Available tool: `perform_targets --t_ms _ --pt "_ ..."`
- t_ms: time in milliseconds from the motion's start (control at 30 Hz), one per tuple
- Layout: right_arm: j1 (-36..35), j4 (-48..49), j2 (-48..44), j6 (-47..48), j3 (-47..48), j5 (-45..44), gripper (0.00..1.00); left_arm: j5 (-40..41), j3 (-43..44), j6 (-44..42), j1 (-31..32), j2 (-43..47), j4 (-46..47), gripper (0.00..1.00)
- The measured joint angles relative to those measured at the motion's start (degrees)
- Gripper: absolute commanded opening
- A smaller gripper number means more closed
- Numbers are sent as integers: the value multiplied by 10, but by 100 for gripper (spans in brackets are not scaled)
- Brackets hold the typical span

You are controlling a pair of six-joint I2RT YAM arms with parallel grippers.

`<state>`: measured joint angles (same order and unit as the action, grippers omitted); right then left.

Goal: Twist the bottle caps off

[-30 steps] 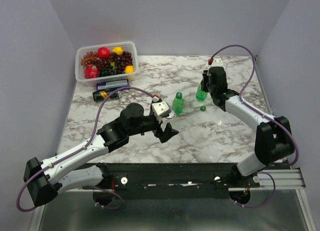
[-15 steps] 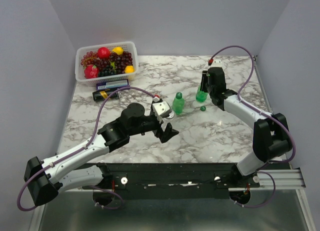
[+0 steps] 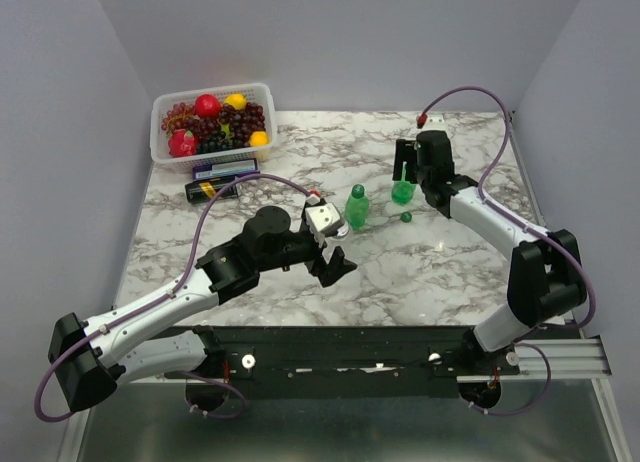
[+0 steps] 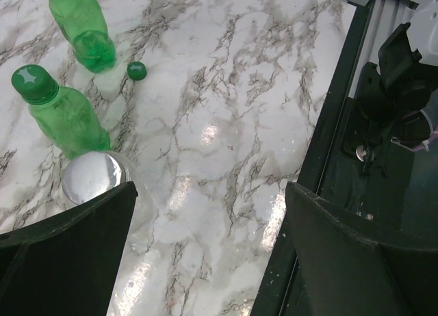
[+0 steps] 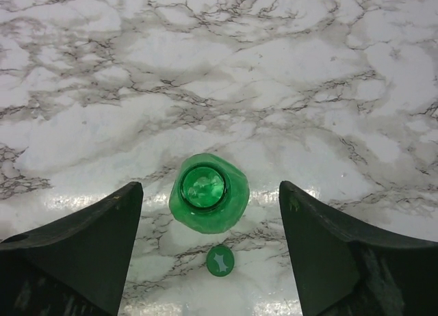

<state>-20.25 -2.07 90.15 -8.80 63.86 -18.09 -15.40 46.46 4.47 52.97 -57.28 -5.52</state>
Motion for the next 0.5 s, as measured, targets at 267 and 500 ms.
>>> perform_targets --t_ms 267,500 --pt "-10 -26 -98 4 -4 11 84 16 0 6 0 0 -1 99" --pt "-87 -42 -185 4 -11 93 81 105 1 32 -39 0 -13 99"
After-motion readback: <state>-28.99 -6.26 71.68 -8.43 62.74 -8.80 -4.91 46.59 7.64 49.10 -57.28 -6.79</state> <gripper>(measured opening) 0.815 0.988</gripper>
